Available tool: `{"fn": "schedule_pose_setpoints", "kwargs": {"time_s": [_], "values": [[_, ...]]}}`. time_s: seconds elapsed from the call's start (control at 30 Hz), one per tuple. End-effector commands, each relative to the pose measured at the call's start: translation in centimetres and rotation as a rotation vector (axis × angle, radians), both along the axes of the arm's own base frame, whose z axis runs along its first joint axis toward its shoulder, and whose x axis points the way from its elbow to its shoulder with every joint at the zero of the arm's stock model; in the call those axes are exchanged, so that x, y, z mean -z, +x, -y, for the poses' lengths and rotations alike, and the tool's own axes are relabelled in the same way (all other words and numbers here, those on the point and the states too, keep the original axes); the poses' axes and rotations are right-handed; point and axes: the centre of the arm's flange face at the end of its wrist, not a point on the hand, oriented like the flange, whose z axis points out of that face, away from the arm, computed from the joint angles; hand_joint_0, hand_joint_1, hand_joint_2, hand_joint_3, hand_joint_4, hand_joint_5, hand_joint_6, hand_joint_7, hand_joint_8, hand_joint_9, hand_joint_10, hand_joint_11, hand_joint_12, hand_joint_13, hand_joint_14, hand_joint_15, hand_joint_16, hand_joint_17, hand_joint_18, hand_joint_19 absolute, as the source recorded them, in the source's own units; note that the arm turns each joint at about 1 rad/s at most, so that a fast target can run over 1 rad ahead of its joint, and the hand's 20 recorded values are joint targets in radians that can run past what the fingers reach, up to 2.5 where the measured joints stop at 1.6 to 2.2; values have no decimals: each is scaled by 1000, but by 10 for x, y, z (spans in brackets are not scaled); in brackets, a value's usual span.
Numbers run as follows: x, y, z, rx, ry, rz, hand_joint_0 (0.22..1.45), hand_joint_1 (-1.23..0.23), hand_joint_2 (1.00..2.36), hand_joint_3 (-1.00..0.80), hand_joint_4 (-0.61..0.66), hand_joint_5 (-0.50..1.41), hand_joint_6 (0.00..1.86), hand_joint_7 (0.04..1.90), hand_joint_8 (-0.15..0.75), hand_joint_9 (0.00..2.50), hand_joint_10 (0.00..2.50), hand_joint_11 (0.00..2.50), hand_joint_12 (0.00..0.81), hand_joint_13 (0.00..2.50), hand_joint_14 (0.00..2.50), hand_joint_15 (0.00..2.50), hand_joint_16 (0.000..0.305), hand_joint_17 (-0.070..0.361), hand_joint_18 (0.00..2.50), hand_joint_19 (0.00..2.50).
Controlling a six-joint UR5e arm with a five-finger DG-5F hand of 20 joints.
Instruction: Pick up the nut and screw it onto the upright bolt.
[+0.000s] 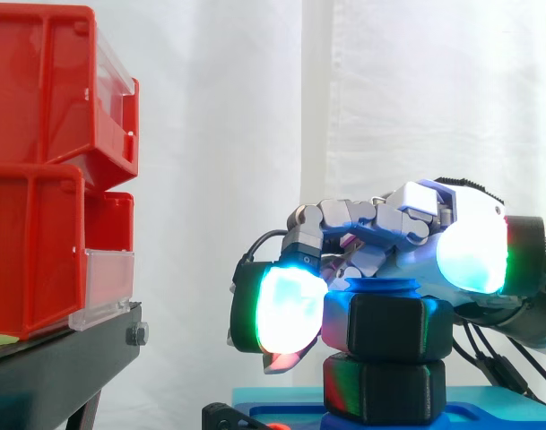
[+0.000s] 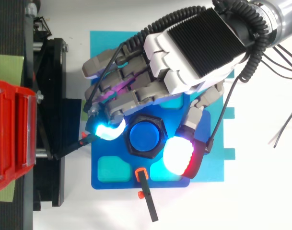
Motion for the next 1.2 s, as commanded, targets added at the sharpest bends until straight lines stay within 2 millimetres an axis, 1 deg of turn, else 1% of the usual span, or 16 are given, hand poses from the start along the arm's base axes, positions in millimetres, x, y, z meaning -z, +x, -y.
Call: {"fn": "schedule_pose_setpoints", "kwargs": {"time_s": [0.0,0.37,0.63,1.0,1.17], "values": [[-2,0,2,-8,0,12,499,-192,1000,-500,181,-55,503,1416,296,864,0,0,282,700,0,0,26,59,419,0],[-2,-2,13,-8,-1,16,508,-198,1000,-500,164,-25,500,1590,301,908,0,0,273,739,0,0,25,56,456,0],[-3,-3,19,-2,3,19,514,-205,1000,-500,177,9,500,1646,304,953,0,0,269,771,0,0,25,55,486,0],[-4,-5,21,-10,-2,20,520,-218,1000,-500,176,23,502,1627,301,1034,0,0,265,814,0,0,24,53,519,0],[-3,-5,22,-9,-2,18,521,-214,1000,-500,158,36,529,1542,294,1152,0,0,260,844,0,0,23,52,542,0]]}}
